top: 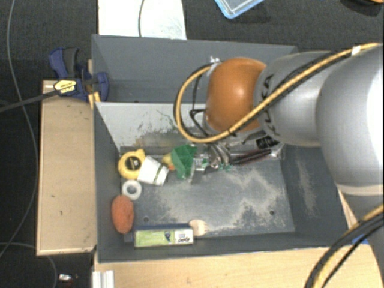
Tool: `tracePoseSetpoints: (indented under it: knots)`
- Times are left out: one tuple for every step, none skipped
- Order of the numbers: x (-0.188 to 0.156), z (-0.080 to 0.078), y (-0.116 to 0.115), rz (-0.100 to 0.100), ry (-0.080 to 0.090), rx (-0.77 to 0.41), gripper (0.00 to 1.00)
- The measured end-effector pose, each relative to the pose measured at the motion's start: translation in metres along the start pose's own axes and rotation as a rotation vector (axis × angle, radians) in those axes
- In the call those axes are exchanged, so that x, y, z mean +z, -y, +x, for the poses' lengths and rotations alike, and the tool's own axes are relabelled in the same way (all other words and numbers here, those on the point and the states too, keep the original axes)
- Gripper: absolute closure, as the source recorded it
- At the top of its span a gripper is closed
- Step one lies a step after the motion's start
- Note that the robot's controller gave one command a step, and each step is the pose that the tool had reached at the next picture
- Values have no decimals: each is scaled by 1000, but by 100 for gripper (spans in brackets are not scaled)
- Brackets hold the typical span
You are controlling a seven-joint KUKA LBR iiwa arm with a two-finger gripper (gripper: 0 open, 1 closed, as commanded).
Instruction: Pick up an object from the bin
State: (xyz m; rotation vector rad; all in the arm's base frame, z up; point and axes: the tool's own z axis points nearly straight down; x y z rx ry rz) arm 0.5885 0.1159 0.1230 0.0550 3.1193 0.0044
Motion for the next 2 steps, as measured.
tracePoseSetpoints:
  knots:
    - [-21, 11, 10, 2, -5, -5, 100]
    - [-83, 9, 7, 1, -5, -25, 100]
